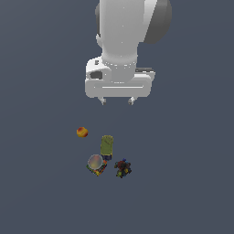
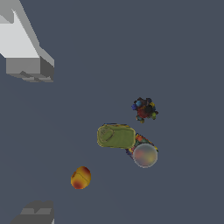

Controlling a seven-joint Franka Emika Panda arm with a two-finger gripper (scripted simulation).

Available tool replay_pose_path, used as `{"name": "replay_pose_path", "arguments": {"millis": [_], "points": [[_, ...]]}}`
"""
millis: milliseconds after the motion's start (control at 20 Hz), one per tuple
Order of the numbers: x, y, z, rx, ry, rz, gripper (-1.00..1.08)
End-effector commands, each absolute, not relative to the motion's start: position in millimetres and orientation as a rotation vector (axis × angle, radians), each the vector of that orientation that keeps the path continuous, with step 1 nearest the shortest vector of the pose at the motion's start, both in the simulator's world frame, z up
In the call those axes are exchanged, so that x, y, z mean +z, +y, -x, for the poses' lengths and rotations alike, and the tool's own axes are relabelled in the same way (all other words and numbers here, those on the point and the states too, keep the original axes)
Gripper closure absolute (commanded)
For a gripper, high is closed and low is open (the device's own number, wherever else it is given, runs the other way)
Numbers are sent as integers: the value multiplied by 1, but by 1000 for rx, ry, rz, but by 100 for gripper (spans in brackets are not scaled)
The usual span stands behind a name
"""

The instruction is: Pick up a designated object from a clutter of objects.

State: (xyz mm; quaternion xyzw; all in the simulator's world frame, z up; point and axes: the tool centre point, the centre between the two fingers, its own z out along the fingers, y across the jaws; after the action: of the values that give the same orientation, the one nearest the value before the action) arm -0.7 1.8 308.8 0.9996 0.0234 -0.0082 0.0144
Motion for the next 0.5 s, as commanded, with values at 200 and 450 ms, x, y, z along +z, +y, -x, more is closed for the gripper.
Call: {"name": "replay_pose_path", "arguments": {"millis": [200, 450], "points": [[313, 11, -3, -5, 107, -3109, -92], [322, 32, -10, 41, 179, -3101, -92]]}}
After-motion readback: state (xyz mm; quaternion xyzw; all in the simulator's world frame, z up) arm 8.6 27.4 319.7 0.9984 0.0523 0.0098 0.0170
